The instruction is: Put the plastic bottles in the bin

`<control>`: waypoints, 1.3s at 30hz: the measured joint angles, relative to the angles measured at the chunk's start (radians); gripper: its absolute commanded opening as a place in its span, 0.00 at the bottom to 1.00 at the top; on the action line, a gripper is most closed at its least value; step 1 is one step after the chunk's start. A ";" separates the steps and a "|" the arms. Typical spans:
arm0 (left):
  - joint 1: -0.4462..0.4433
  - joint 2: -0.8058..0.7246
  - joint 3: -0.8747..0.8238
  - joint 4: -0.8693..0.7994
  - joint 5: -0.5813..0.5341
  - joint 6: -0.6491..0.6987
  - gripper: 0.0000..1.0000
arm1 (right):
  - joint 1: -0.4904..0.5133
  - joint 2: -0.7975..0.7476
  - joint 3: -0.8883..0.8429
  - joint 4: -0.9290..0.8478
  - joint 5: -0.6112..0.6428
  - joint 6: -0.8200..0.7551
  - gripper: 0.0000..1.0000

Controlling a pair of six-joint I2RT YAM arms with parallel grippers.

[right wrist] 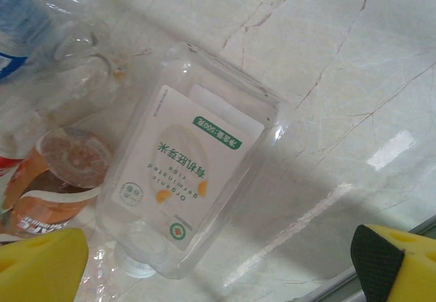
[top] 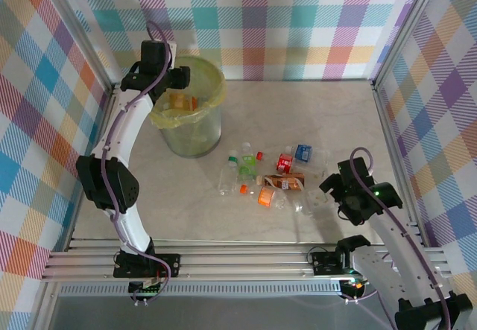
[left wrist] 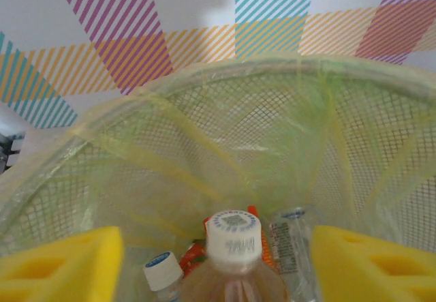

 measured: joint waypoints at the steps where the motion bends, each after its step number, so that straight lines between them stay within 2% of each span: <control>1: 0.000 0.000 0.008 -0.007 0.005 -0.001 0.88 | -0.001 0.000 -0.009 0.009 0.000 0.003 1.00; 12: 0.000 -0.006 0.046 -0.053 0.042 -0.046 1.00 | -0.010 0.024 -0.062 0.082 -0.009 0.023 1.00; 17: -0.001 -0.087 0.014 -0.067 0.076 -0.094 1.00 | -0.013 0.039 -0.077 0.109 -0.011 0.023 1.00; 27: -0.026 -0.413 -0.253 0.044 0.179 -0.248 1.00 | -0.020 0.095 -0.126 0.194 -0.050 0.026 1.00; 34: -0.099 -0.486 -0.403 0.092 0.199 -0.316 1.00 | -0.023 0.156 -0.126 0.267 -0.060 0.026 1.00; 39: -0.152 -0.503 -0.450 0.095 0.199 -0.332 1.00 | -0.025 0.202 -0.126 0.303 -0.060 0.026 1.00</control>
